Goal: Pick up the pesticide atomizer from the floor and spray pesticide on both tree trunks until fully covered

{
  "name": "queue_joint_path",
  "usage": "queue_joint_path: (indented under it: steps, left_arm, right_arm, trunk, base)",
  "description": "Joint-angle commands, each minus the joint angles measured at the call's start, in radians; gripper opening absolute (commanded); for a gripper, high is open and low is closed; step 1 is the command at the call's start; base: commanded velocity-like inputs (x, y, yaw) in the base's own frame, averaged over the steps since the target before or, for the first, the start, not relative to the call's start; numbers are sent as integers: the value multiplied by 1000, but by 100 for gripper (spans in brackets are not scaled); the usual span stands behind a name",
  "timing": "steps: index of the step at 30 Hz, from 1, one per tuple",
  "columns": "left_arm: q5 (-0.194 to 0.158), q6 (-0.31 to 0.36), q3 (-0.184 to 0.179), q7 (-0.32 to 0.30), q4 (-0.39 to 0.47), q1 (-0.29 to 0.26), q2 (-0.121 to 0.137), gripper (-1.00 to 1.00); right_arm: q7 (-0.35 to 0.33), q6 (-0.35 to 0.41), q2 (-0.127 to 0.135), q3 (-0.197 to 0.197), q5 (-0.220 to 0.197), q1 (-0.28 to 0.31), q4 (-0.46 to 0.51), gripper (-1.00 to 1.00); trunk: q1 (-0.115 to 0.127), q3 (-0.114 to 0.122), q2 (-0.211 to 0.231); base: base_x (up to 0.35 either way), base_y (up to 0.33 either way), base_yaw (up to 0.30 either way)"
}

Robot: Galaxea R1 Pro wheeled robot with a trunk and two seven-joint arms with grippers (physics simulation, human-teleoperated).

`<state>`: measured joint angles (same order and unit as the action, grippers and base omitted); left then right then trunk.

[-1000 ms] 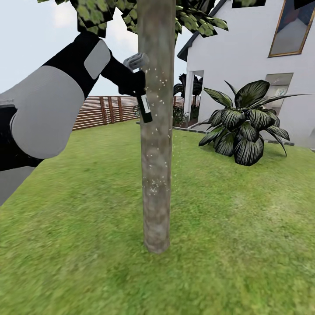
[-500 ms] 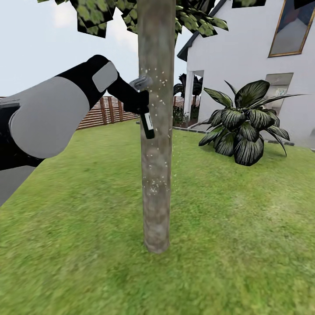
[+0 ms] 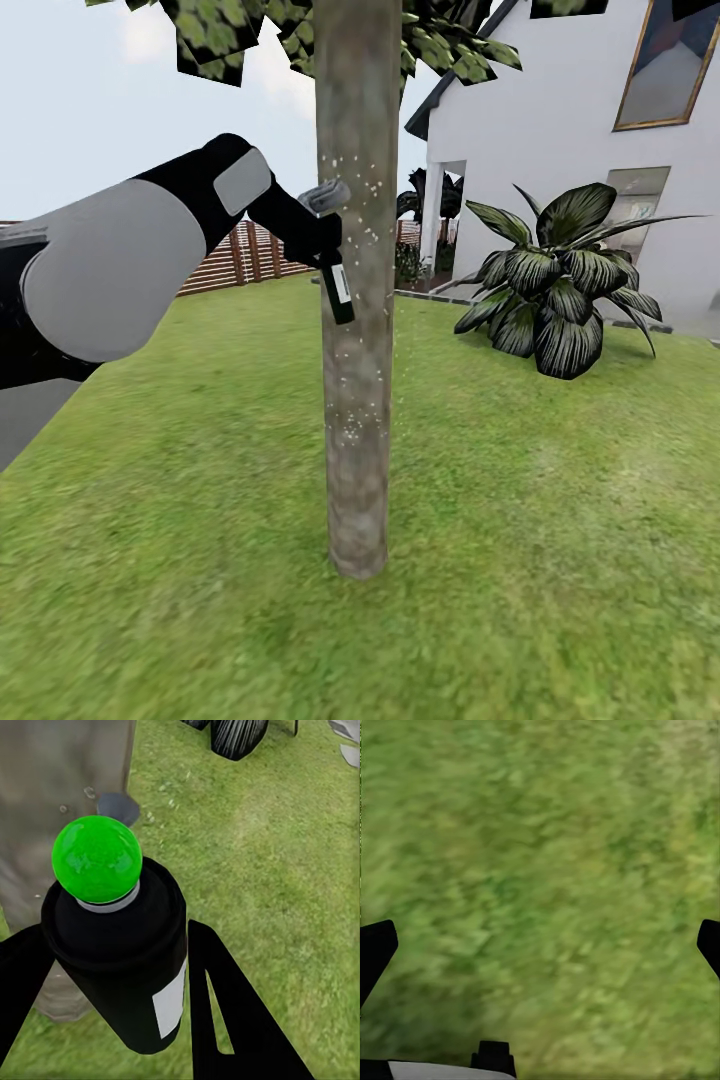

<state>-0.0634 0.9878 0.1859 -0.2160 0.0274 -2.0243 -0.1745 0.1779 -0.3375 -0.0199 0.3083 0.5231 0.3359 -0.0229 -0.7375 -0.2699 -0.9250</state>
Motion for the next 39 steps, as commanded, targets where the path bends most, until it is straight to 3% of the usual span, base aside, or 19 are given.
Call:
queue_joint_path:
  steps: [1, 26, 28, 30, 32, 39]
  left_arm:
    - [-1, 0, 1, 0, -1, 0, 0, -100]
    - [5, -4, -13, -5, 0, 71, 0, -100]
    - [18, -4, -34, -5, 0, 71, 0, -100]
    - [69, -5, -69, -6, 0, 71, 0, -100]
    - [89, -7, -79, -6, 0, 71, 0, -100]
    - [103, -9, -86, -8, 0, 71, 0, -100]
  right_arm:
    - [0, 0, -1, 0, 0, 0, 0, 100]
    - [0, 0, -2, 0, 0, 0, 0, 100]
    - [0, 0, -2, 0, 0, 0, 0, 100]
    - [0, 0, -2, 0, 0, 0, 0, 100]
    - [0, 0, -2, 0, 0, 0, 0, 100]
    - [0, 0, -2, 0, 0, 0, 0, 100]
  trunk:
    - [0, 0, 0]
    - [0, 0, 0]
    - [0, 0, 0]
    - [0, 0, 0]
    - [0, 0, 0]
    - [0, 0, 0]
  base:
    - [0, 0, 0]
    - [0, 0, 0]
    - [0, 0, 0]
    - [0, 0, 0]
    - [0, 0, 0]
    - [-91, 0, 0]
